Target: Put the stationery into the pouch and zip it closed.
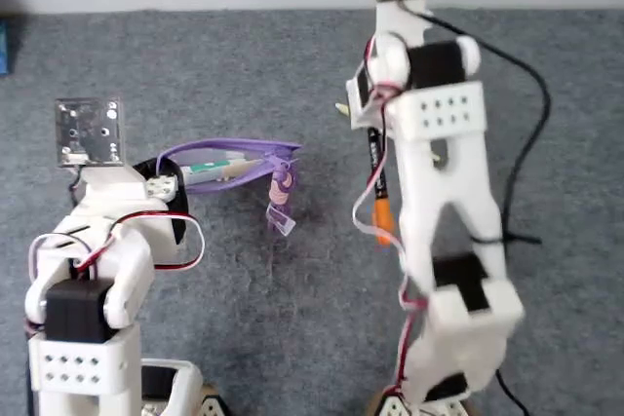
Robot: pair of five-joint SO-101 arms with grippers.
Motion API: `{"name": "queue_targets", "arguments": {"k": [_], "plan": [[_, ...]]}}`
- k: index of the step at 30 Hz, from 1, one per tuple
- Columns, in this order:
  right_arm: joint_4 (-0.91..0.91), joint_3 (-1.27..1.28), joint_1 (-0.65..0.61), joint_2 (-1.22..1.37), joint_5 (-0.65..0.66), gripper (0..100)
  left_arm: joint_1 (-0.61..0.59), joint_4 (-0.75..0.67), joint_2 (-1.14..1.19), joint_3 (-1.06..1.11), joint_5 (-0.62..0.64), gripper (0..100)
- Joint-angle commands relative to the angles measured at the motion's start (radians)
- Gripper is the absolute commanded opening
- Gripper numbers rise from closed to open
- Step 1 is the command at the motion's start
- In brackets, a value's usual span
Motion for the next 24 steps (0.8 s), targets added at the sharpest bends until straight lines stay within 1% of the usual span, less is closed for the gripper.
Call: {"name": "queue_targets", "arguments": {"k": [1, 7, 12, 14, 19, 24], "plan": [[0.041, 0.066, -0.048, -0.251, -0.057, 0.7, 0.006, 0.009, 0.011, -0.001, -0.011, 1], [0.039, 0.071, -0.156, -0.479, -0.115, 0.7, 0.006, 0.009, 0.011, -0.001, -0.011, 1], [0.022, 0.072, -0.209, -0.634, -0.141, 0.7, 0.006, 0.009, 0.011, -0.001, -0.011, 1], [0.007, 0.074, -0.214, -0.704, -0.140, 0.7, 0.006, 0.005, 0.012, -0.001, -0.011, 1], [0.039, 0.074, -0.208, -0.832, -0.132, 0.7, 0.006, 0.009, 0.009, -0.001, -0.009, 1], [0.021, 0.072, -0.208, -0.880, -0.115, 0.7, 0.005, 0.028, 0.009, -0.007, -0.009, 1]]}}
